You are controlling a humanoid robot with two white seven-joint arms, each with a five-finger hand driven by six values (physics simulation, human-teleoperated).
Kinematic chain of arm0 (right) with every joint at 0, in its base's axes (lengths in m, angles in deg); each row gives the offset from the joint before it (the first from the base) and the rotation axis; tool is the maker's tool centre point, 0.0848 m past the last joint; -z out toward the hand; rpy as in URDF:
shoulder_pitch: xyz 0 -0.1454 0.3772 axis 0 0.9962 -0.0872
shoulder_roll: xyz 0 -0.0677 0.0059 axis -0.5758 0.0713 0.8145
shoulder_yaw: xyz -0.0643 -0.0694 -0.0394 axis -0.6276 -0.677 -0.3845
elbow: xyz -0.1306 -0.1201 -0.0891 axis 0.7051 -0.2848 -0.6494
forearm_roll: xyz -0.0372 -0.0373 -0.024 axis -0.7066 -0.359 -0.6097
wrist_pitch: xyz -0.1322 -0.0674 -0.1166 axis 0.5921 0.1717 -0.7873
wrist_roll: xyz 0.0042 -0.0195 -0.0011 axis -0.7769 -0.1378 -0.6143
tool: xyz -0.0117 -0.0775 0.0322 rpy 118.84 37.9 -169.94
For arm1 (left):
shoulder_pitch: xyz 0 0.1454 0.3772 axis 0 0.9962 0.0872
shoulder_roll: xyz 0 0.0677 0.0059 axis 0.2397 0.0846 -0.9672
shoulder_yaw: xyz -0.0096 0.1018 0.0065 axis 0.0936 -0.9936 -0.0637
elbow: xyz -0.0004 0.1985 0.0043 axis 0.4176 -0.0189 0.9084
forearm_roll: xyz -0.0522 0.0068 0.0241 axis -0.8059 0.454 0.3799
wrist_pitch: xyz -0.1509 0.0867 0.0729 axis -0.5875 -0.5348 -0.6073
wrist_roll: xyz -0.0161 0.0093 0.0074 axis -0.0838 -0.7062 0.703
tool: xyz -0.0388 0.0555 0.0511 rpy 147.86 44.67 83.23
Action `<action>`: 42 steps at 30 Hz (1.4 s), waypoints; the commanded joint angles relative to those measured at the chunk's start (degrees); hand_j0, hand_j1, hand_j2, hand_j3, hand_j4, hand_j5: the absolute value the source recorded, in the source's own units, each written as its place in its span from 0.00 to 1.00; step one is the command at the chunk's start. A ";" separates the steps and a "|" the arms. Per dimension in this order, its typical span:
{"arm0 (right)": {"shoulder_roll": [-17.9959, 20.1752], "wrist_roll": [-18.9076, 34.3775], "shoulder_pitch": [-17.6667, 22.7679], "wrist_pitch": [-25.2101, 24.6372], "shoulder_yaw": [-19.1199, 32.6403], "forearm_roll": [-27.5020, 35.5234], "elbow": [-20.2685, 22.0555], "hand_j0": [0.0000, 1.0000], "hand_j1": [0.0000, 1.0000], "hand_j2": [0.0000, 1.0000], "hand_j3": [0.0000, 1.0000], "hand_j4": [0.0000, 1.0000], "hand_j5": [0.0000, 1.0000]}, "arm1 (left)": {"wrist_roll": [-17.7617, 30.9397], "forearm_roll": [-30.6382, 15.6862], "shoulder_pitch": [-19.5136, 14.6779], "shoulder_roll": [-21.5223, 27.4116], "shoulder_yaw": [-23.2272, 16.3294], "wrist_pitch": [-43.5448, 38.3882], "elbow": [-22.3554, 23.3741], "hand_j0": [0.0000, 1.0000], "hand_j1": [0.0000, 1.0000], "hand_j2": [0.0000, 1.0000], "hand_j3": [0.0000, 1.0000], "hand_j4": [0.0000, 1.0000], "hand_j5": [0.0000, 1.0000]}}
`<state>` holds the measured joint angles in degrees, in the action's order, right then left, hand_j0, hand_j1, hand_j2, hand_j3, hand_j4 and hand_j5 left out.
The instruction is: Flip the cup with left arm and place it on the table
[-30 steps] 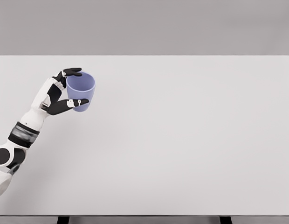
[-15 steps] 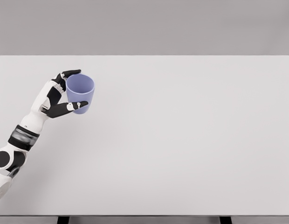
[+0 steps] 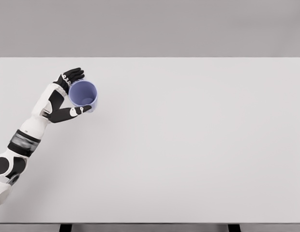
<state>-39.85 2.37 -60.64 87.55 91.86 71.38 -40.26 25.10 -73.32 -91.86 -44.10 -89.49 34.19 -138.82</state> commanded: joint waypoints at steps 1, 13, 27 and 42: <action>0.00 0.03 0.00 0.01 0.00 -0.03 0.01 1.00 1.00 1.00 1.00 1.00 1.00 | -0.01 -0.11 0.00 0.07 -0.02 0.01 -0.38 0.90 0.90 0.90 0.90 0.90 0.90; 0.00 0.03 0.00 0.01 0.00 -0.03 0.01 1.00 1.00 1.00 1.00 1.00 1.00 | 0.08 -0.02 0.09 0.77 2.09 0.01 -2.49 0.98 0.98 0.98 0.98 0.98 0.98; 0.00 0.03 0.00 0.01 0.00 -0.03 0.01 1.00 1.00 1.00 1.00 1.00 1.00 | 23.27 0.15 1.23 19.05 2.01 0.01 -15.32 1.00 1.00 1.00 1.00 1.00 1.00; 0.00 0.03 0.00 0.01 0.00 -0.03 0.01 1.00 1.00 1.00 1.00 1.00 1.00 | 36.40 -0.55 -0.79 26.70 2.01 0.01 -16.91 1.00 1.00 1.00 1.00 1.00 1.00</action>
<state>-39.85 2.37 -60.64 87.55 91.86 71.38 -40.26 61.31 -73.30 -92.65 -17.59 -87.55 34.31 -155.68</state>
